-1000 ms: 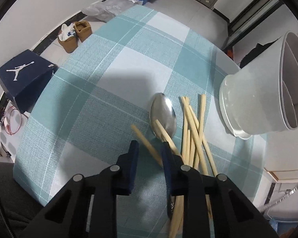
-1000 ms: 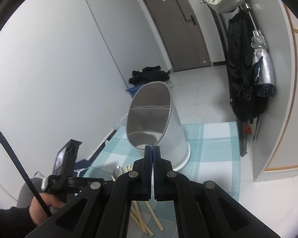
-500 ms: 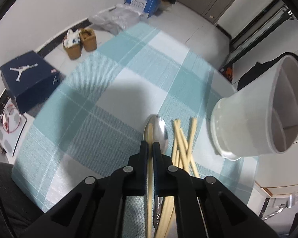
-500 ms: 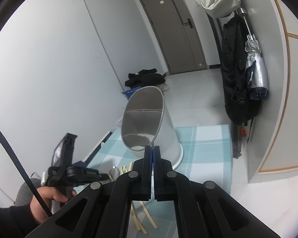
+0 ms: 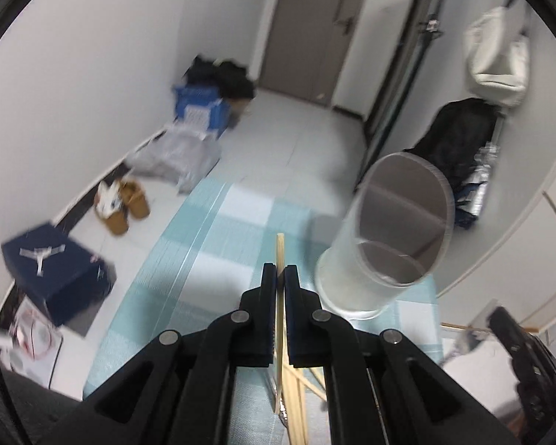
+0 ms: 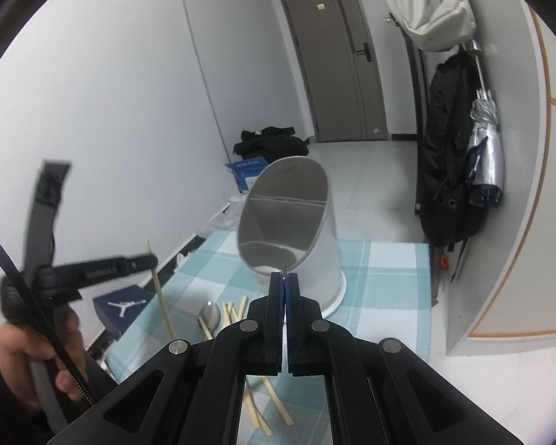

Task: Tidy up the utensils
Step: 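Raise the chopstick with the left gripper and drop it into the white holder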

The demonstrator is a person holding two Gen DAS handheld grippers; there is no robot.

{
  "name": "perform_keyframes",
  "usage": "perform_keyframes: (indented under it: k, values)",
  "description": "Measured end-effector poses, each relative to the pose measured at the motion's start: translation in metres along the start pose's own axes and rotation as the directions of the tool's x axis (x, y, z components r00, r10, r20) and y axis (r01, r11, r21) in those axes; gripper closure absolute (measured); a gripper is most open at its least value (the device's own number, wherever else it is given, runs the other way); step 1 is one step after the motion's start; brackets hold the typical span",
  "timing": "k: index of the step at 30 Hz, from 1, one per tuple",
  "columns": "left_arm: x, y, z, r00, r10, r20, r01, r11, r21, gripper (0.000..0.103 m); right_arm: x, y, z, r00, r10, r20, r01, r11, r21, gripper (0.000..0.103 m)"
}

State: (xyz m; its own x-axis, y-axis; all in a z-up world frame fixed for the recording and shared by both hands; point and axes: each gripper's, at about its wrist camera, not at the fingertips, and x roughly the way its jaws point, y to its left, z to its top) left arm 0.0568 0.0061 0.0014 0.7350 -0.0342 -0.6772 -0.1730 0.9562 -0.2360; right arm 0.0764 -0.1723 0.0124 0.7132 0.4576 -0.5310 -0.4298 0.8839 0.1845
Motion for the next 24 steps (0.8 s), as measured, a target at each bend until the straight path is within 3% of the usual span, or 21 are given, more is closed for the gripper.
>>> perform_keyframes:
  k: [13,24]
  values:
    - [-0.028,-0.014,0.014,0.993,-0.122,0.004,0.120,0.983,0.139,0.102,-0.011,0.028,0.016,0.997,-0.077,0.028,0.079,0.995,-0.067,0.102]
    - [-0.048,-0.029,0.072,0.976,-0.210,0.060,0.198,0.966,0.168,0.102,-0.038,0.027,0.083,0.993,-0.076,0.094,0.086,0.991,-0.099,0.102]
